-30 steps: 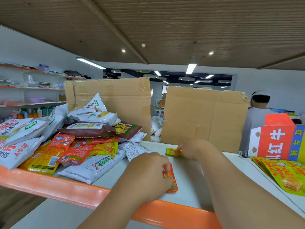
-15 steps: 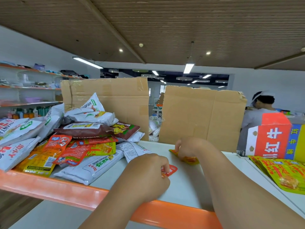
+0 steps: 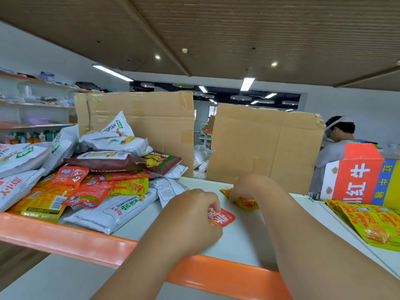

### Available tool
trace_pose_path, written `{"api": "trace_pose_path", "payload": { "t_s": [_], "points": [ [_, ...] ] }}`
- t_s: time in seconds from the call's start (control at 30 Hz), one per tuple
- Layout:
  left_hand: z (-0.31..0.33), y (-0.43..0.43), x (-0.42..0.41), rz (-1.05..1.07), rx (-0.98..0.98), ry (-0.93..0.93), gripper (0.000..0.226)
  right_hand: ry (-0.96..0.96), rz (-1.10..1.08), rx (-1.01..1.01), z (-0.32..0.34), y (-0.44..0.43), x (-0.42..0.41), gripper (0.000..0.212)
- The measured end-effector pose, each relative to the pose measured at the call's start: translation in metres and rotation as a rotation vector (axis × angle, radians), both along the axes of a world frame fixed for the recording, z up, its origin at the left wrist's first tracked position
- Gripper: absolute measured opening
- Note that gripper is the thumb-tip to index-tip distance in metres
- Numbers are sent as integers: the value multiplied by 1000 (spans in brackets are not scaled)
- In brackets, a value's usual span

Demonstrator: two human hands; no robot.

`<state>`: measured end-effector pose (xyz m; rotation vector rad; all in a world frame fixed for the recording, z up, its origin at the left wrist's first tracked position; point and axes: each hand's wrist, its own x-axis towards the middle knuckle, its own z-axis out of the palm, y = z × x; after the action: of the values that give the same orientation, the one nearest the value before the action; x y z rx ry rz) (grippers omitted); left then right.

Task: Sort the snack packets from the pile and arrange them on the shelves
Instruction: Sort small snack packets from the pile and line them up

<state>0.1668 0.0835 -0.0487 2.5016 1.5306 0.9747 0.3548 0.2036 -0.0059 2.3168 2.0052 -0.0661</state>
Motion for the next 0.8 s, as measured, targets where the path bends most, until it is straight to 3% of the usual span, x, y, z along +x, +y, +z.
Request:
{"api": "trace_pose_path", "payload": {
  "t_s": [0.13, 0.23, 0.33, 0.47, 0.8],
  "points": [
    [1, 0, 1, -9, 35, -34, 27, 16, 2, 1, 2, -3, -2, 31],
    [4, 1, 0, -18, 61, -94, 25, 183, -9, 45, 17, -17, 3, 40],
    [10, 2, 0, -52, 76, -147, 22, 285, -36, 212, 40, -43, 25, 31],
    [27, 4, 16, -77, 120, -178, 19, 378, -90, 381, 64, -79, 78, 36],
    [77, 1, 160, -247, 145, -172, 15, 385, -289, 534, 60, -156, 218, 34]
  ]
}}
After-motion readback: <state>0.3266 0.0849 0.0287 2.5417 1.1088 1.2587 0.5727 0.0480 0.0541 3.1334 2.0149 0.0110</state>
